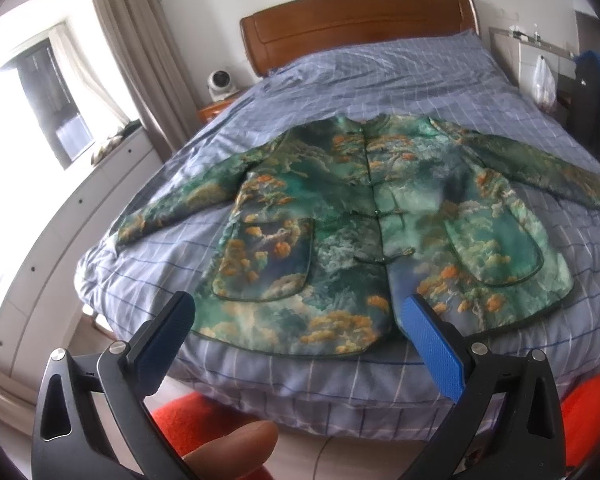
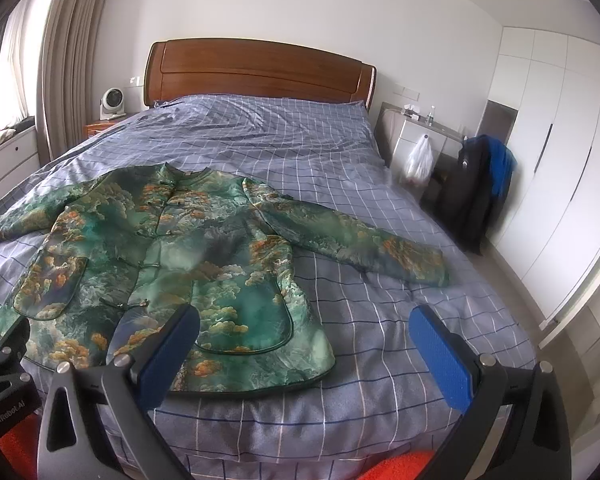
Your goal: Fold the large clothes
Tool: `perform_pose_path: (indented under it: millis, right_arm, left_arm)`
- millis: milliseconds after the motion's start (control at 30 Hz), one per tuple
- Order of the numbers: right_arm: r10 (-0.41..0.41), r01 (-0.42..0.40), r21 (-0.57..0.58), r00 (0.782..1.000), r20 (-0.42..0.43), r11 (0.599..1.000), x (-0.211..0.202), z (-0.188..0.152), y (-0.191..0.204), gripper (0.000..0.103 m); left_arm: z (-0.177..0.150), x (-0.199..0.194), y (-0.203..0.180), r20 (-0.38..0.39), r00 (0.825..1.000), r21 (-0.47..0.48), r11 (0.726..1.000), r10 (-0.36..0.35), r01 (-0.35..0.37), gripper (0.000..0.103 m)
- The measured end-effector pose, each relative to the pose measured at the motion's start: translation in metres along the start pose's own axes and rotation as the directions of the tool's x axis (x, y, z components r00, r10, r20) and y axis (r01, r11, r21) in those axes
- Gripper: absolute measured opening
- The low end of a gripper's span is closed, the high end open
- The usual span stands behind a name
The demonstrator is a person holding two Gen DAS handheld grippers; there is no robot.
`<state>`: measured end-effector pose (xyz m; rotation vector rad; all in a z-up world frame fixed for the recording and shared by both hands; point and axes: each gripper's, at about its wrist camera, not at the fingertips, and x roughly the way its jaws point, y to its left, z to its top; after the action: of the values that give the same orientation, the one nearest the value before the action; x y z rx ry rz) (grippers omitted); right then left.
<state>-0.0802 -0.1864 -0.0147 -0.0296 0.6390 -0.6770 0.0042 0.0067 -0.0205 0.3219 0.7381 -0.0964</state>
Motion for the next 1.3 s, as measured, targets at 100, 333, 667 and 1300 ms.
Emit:
perform_pose_path:
  millis: [100,333,667,1300]
  right_arm:
    - [0.0,0.0,0.0,1.0,-0.002,1.0,0.001,-0.001,-0.001,0.103]
    - [0.002,-0.002,-0.003,1.0,-0.006,1.0,0.003,-0.003,0.002,0.103]
    - [0.004,-0.004,-0.004,1.0,-0.015,1.0,0.007,-0.003,0.004,0.103]
    - [-0.001,0.001,-0.012,0.999,-0.034,1.0,0.021,0.003,0.01,0.103]
  left_arm:
    - [-0.001,0.001,-0.003,0.001,1.0,0.005,1.0,-0.005,0.005,0.103]
    - [0.001,0.002,-0.004,0.003,1.0,-0.009,1.0,-0.029,0.029,0.103]
    - [0.001,0.009,-0.002,0.002,0.999,-0.043,0.998,-0.045,0.045,0.103]
    - [0.008,0.028,0.0,-0.034,0.997,-0.03,0.997,-0.066,0.065,0.103]
